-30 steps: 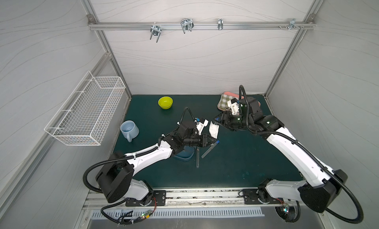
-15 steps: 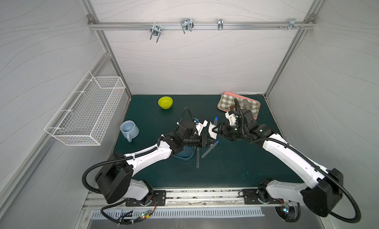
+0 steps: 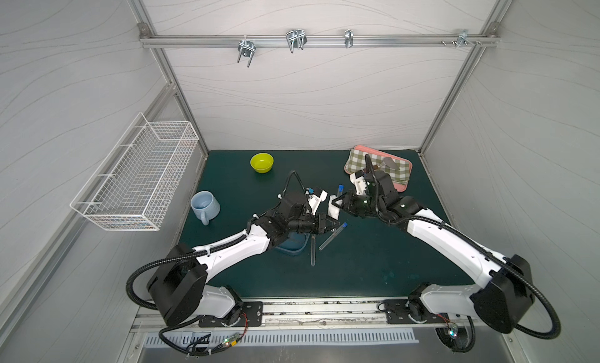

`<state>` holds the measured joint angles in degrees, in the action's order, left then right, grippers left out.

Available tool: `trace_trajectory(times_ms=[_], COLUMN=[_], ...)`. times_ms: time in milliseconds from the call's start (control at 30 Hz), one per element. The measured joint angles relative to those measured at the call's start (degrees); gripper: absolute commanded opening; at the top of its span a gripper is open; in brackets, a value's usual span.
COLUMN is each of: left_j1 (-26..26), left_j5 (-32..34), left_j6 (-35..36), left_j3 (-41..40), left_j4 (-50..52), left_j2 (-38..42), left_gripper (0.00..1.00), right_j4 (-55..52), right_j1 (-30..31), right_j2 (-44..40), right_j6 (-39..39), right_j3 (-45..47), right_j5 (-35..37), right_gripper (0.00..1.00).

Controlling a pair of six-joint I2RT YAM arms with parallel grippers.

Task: Wipe the exteriors of test tubes
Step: Wipe the dirt from the test tube.

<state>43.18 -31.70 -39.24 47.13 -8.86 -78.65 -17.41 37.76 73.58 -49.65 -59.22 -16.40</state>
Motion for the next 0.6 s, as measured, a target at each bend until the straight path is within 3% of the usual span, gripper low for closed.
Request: trace_trajectory(times_ms=[333, 600], left_j1=[0.02, -0.42], left_j5=[0.00, 0.57], left_j6=[-0.22, -0.22], left_j3=[-0.28, -0.28], left_j4=[4.61, 1.70], left_j2=[0.00, 0.24], left_gripper=[0.06, 0.06], right_j4=[5.99, 5.05], right_j1=[4.48, 1.90], right_j2=[-1.14, 0.28], right_j6=[-1.46, 0.70], right_j3=[6.43, 3.02], right_j5=[5.60, 4.35], right_gripper=[0.19, 0.20])
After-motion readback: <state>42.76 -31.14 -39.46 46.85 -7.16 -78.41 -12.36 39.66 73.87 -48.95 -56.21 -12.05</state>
